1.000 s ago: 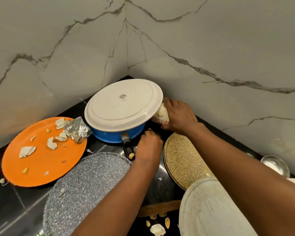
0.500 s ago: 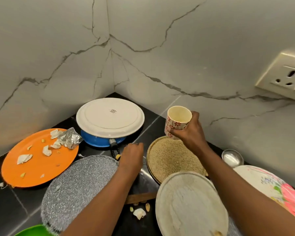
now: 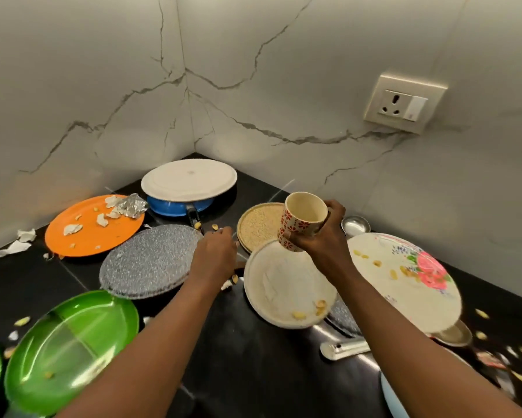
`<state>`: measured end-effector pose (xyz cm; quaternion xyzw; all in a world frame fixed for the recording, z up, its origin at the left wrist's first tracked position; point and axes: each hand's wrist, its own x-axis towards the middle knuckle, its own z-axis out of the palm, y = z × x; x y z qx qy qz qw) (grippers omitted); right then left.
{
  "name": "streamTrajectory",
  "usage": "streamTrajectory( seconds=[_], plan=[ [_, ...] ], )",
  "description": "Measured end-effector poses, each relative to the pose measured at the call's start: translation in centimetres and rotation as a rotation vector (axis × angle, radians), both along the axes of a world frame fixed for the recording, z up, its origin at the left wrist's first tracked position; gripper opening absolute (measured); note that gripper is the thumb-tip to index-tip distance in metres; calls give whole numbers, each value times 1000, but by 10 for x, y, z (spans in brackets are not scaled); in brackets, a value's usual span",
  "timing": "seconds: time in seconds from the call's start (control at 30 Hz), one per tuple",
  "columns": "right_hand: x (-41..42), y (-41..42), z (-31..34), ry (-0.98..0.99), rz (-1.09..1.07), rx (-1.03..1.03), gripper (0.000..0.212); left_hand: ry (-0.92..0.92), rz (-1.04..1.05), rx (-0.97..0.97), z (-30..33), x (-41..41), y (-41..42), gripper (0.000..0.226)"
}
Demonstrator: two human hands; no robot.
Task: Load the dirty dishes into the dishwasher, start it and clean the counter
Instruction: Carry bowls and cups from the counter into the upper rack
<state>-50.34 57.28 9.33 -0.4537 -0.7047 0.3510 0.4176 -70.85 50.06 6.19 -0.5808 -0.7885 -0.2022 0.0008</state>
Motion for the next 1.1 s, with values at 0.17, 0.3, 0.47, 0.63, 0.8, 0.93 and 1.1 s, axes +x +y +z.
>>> streamTrajectory(
  seconds=[0.17, 0.3, 0.47, 0.63, 0.8, 0.93, 1.1],
  plan=[
    [62, -71, -11, -86, 20, -53, 86, 48, -40, -24, -4, 67, -69, 30],
    [108, -139, -26, -74, 31, -68, 88, 60, -73, -61, -10, 110, -118, 32],
    [148, -214, -34, -38, 19, -114, 82, 32, -176, -94, -10, 153, -178, 31],
    [178, -284, -33, -26, -46, -114, 83, 52, -257, -64, -3, 173, -228, 31],
    [206, -367, -39, 5, -95, -128, 79, 62, -350, -27, -7, 195, -289, 28],
    [216, -451, -63, 25, -264, -117, 81, 10, -436, -9, -21, 217, -355, 29],
    [234, -579, -108, 214, -404, -331, 74, 0, -611, -51, -59, 246, -446, 23]
  ],
)
